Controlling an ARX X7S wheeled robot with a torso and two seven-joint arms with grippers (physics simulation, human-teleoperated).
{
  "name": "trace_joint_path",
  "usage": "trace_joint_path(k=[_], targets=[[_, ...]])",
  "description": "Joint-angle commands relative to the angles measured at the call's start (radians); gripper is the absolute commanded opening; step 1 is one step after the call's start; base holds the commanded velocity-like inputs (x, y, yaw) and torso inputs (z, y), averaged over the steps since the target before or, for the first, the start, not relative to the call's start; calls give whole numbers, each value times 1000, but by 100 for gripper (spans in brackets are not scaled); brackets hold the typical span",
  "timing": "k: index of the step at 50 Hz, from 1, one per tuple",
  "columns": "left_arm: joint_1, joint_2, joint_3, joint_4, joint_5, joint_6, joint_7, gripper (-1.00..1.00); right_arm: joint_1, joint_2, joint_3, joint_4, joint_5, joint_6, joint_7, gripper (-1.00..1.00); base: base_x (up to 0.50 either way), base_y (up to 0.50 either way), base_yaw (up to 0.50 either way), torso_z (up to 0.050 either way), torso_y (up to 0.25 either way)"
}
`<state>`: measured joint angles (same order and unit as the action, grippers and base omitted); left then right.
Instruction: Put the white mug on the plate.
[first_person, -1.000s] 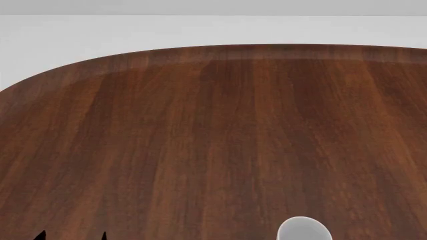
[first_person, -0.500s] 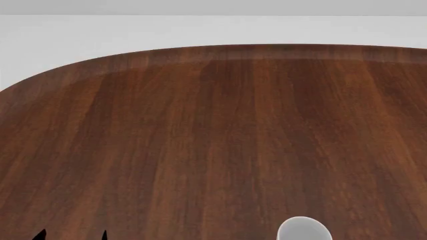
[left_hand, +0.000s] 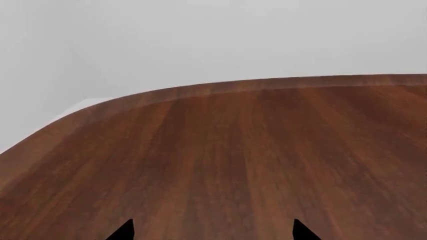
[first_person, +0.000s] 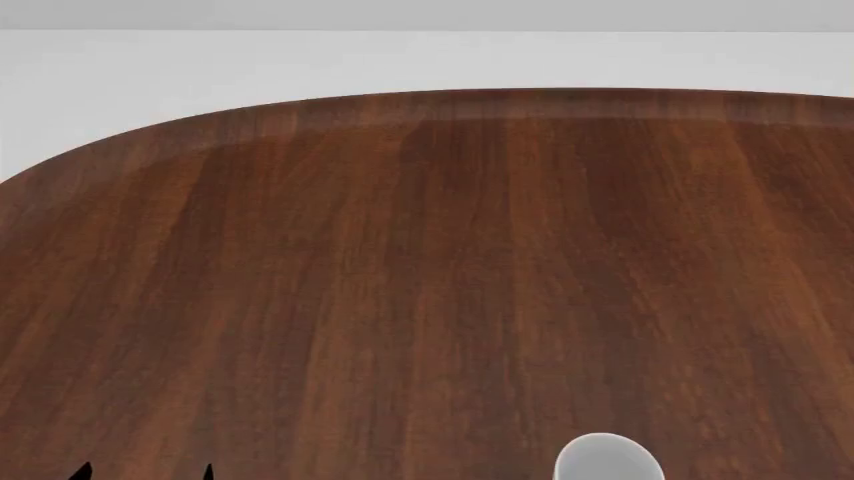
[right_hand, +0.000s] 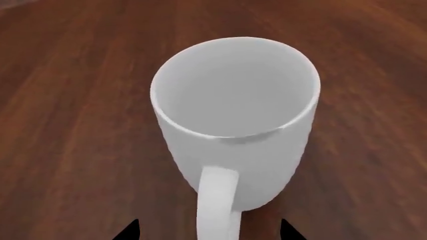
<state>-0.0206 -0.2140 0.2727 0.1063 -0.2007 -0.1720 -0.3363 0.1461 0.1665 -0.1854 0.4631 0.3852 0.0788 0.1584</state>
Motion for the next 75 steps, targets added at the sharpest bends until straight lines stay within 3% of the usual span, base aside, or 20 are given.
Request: trace_joint_path(k=[1,29,30,46,75], targets=[[2,-3,5,11,-5,3,-5,100,39,-8,-8,83,-4,-29,-20,100,0,0,0,0,0],[8,-15,21,53,-3,-12,-29,100,105,-24,-5,232,15,-88,-60,100,0,0,0,0,0],[8,-15,21,53,-3,-12,-29,100,105,-24,-7,232,5,-108,-52,-100,0,0,0,0,0],[1,-19,21,44,-10,-17,-37,100,55,-5,-26,107,-8,-90,-5,-100,1,0,0,0,0],[-31,-24,37,-12,-11,-2,-33,100,-220,147,21,-546,-41,118,283,-100,0,0,0,0,0]])
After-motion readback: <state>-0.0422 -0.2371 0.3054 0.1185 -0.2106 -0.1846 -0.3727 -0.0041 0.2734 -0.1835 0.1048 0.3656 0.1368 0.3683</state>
